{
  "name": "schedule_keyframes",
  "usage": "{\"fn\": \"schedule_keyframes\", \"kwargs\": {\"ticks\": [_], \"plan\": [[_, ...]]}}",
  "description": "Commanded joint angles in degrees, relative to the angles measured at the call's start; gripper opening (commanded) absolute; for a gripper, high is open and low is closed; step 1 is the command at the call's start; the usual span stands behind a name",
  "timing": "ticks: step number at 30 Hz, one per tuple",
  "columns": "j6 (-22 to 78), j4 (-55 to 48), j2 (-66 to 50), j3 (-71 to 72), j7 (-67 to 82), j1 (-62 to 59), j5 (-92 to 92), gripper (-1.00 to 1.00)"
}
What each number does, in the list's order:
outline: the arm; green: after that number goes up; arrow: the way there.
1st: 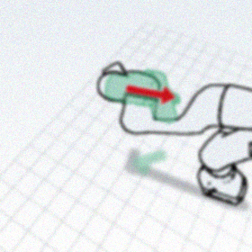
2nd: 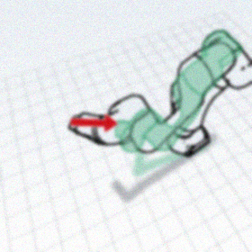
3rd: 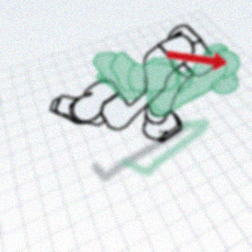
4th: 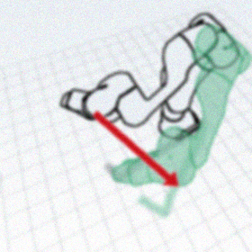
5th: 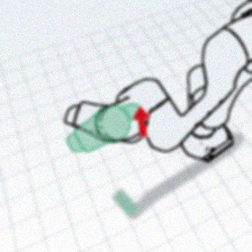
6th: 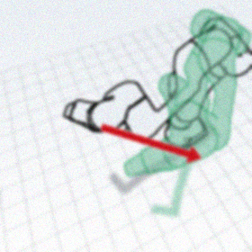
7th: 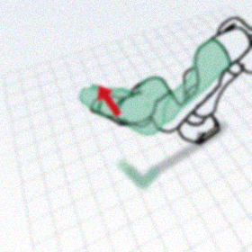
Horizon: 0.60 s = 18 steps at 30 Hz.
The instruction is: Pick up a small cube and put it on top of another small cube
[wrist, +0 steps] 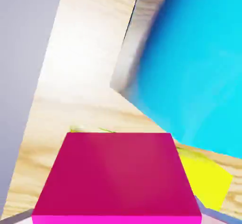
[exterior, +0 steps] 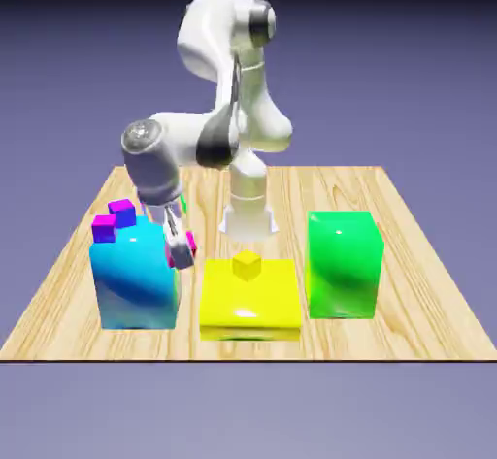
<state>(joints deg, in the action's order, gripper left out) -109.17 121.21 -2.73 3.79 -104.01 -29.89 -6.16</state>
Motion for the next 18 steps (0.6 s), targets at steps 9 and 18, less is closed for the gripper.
{"fn": "schedule_keyframes", "kwargs": {"ticks": [9,18], "plan": [[0.7,8.9,17.9,-16.4,-9.0,-7.5,-12.8,-1.00],[-4.3,12.4,16.4,-15.9,-7.9,-6.8,-14.2,1.00]]}}
